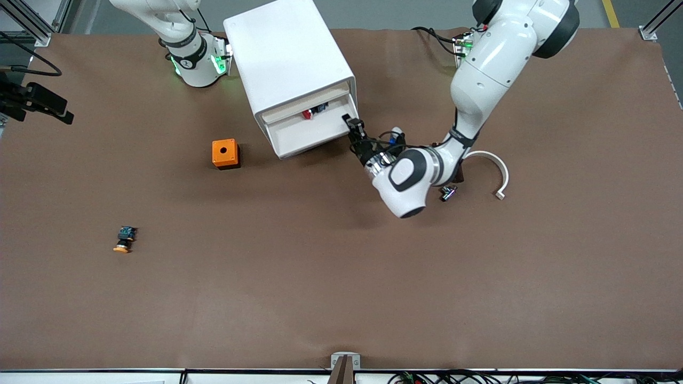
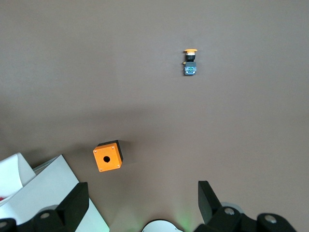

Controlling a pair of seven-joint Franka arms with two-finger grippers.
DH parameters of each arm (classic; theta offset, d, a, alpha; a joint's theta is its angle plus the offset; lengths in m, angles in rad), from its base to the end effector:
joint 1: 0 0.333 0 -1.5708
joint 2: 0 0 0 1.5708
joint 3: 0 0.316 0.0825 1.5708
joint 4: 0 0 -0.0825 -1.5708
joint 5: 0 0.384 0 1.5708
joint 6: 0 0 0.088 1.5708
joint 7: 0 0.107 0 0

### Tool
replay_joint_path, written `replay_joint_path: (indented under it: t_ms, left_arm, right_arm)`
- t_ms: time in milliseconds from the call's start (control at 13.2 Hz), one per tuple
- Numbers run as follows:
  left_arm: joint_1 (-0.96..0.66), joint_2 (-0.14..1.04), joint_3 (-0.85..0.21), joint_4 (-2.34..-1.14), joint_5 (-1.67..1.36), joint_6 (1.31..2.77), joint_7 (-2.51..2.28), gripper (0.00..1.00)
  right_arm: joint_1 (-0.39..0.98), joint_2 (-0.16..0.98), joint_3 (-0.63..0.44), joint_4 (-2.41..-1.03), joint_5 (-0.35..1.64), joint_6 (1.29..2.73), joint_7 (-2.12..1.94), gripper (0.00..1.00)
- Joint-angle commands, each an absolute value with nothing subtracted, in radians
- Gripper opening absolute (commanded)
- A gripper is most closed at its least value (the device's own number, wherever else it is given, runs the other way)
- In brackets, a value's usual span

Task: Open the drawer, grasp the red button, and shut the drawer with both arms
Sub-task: 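Pull the drawer open with the left gripper while the right gripper rises, then reach the right gripper into the drawer while the left gripper withdraws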

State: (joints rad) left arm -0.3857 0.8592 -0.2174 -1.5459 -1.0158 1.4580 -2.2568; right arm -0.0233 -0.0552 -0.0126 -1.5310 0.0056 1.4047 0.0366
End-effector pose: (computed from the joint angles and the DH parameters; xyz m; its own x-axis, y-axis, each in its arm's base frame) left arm 0.4713 -0.4215 0.1766 -0.5256 0.8499 -0.0376 0.1321 0.0378 -0.9905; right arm 0.5192 -0.0182 0.6586 0.9949 -0.0714 -0.0712 -0.0718 -0.9974 -0.0037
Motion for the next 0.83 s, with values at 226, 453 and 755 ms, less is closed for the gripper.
replay_joint_path:
  t_ms: [226, 453, 755]
  left_arm:
    - [-0.273, 0.856, -0.23, -1.509, -1.15, 1.506, -2.232, 0.09]
    - [-0.253, 0.857, -0.218, -1.496, -1.155, 1.526, -2.226, 0.12]
    - [-0.241, 0.859, -0.216, -1.494, -1.154, 1.542, -2.22, 0.13]
  right_arm:
    - [0.072, -0.057, -0.014, -1.519, 0.093, 1.394, 0.278, 1.0]
    - [0.202, -0.057, -0.015, -1.52, 0.094, 1.402, 0.499, 1.0]
    - [0.34, -0.055, -0.014, -1.546, 0.1, 1.463, 0.763, 1.0]
